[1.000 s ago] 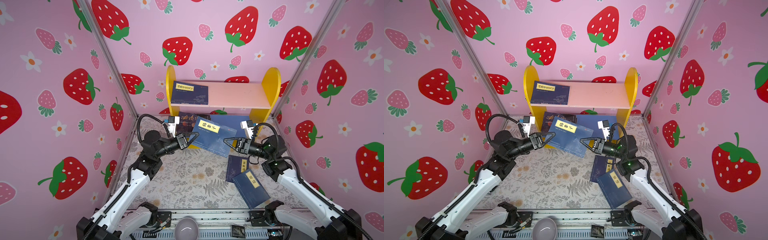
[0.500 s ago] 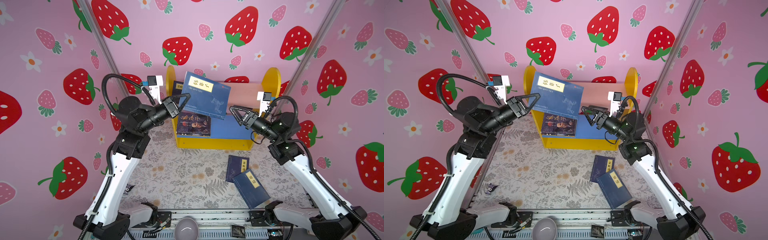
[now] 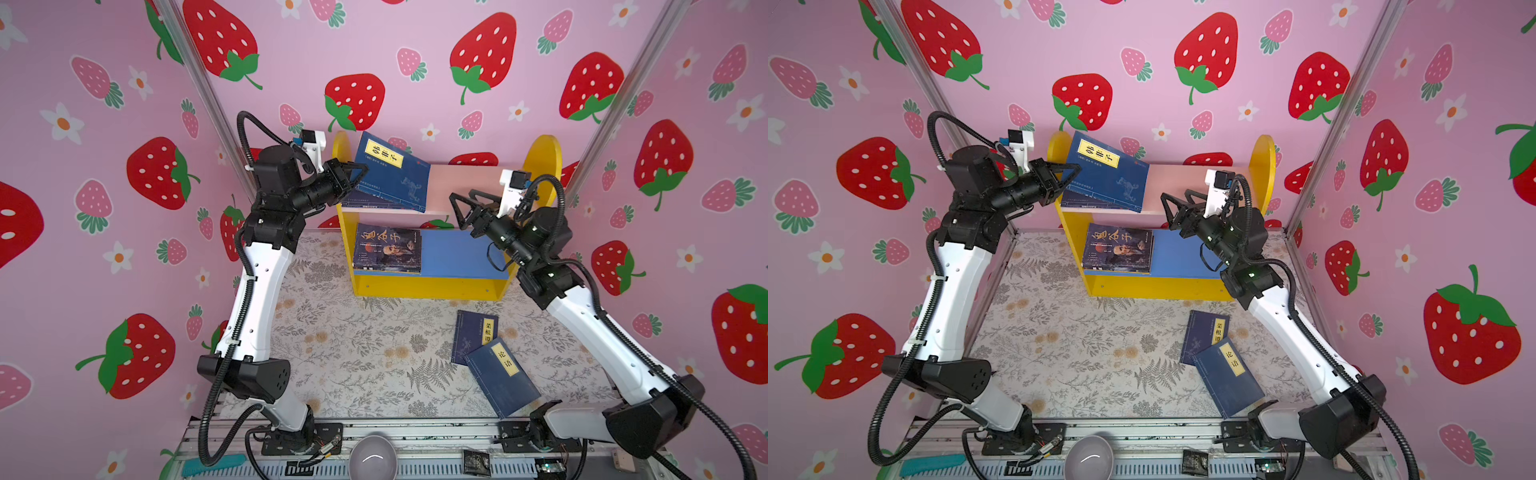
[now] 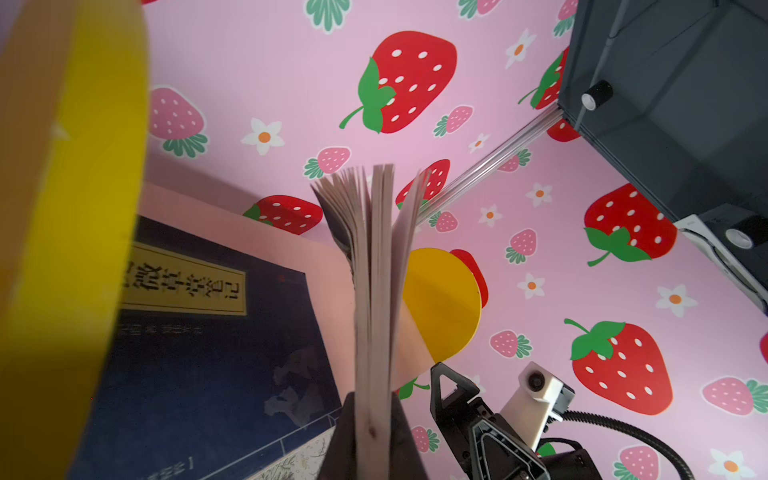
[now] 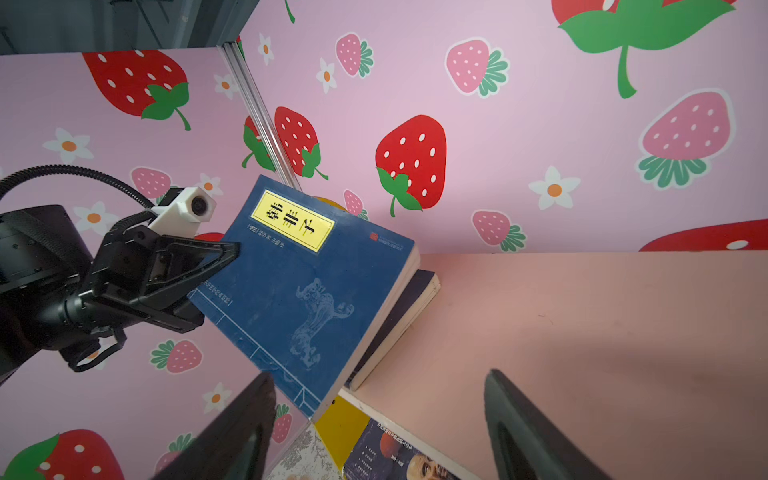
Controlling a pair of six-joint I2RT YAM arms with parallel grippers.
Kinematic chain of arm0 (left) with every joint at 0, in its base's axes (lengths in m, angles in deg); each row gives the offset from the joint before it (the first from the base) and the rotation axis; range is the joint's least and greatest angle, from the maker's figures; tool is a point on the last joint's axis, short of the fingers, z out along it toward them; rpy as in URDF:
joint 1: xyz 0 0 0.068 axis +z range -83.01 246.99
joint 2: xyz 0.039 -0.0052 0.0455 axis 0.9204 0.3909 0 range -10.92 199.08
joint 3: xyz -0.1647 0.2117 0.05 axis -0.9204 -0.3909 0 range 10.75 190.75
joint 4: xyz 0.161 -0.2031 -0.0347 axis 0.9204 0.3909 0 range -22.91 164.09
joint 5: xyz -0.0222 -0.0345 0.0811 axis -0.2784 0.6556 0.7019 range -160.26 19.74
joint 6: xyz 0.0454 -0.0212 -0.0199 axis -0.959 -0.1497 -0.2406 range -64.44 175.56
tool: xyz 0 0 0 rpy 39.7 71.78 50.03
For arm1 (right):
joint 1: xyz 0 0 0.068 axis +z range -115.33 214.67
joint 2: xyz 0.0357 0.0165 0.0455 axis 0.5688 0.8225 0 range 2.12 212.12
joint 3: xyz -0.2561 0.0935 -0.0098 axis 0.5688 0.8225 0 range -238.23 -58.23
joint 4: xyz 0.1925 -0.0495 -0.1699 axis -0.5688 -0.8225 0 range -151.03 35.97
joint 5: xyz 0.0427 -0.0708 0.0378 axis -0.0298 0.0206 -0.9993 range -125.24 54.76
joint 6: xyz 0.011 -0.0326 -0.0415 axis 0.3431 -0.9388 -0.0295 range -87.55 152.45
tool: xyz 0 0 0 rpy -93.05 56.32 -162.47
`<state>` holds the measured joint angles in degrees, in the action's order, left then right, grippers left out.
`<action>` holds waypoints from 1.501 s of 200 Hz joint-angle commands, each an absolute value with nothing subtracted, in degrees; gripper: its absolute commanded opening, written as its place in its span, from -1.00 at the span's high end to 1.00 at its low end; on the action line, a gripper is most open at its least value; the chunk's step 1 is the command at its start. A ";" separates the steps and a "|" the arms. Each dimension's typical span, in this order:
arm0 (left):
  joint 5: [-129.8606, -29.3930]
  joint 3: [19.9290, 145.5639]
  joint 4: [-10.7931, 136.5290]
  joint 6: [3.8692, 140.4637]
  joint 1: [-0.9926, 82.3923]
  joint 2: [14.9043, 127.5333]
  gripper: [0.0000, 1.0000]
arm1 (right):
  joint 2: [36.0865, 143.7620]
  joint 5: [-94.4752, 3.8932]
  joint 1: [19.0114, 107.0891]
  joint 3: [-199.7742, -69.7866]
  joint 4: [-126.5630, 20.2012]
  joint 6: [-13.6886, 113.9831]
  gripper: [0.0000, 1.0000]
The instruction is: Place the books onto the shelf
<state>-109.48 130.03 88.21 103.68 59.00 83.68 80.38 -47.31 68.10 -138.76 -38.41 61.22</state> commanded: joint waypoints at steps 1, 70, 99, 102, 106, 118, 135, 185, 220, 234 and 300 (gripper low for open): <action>-110.99 133.42 85.46 104.83 59.77 82.62 1.00 | 83.55 -43.66 70.93 -143.30 -34.91 55.03 -0.61; -110.25 134.77 85.86 103.11 60.73 85.21 1.00 | 91.78 -37.12 74.79 -149.15 -33.45 49.99 -0.60; -109.94 136.14 87.54 101.80 60.88 86.13 1.00 | 94.43 -36.74 74.92 -152.06 -33.83 48.79 -0.60; -109.86 136.12 87.63 101.79 60.89 86.18 1.00 | 94.74 -36.62 74.88 -152.54 -34.04 48.63 -0.60; -109.75 136.12 87.65 101.79 60.92 86.25 1.00 | 95.07 -36.41 74.91 -153.07 -34.36 48.39 -0.60; -109.51 136.21 87.80 101.55 60.95 86.44 1.00 | 96.08 -35.99 74.92 -154.87 -35.46 47.41 -0.60; -108.79 136.47 88.65 100.79 61.05 86.73 1.00 | 97.60 -35.34 74.92 -157.56 -37.36 46.06 -0.59; -108.53 137.18 89.37 99.92 61.13 87.67 1.00 | 100.95 -36.07 74.88 -161.18 -40.91 45.02 -0.57; -108.62 137.39 89.50 99.59 61.53 88.04 1.00 | 102.04 -36.38 75.03 -161.21 -41.35 45.03 -0.56; -108.47 137.34 89.47 99.51 61.68 88.04 1.00 | 102.29 -36.32 75.09 -161.29 -41.55 44.84 -0.56; -109.00 136.56 88.98 100.01 61.72 88.57 1.00 | 104.34 -35.58 75.33 -163.69 -45.05 42.88 -0.55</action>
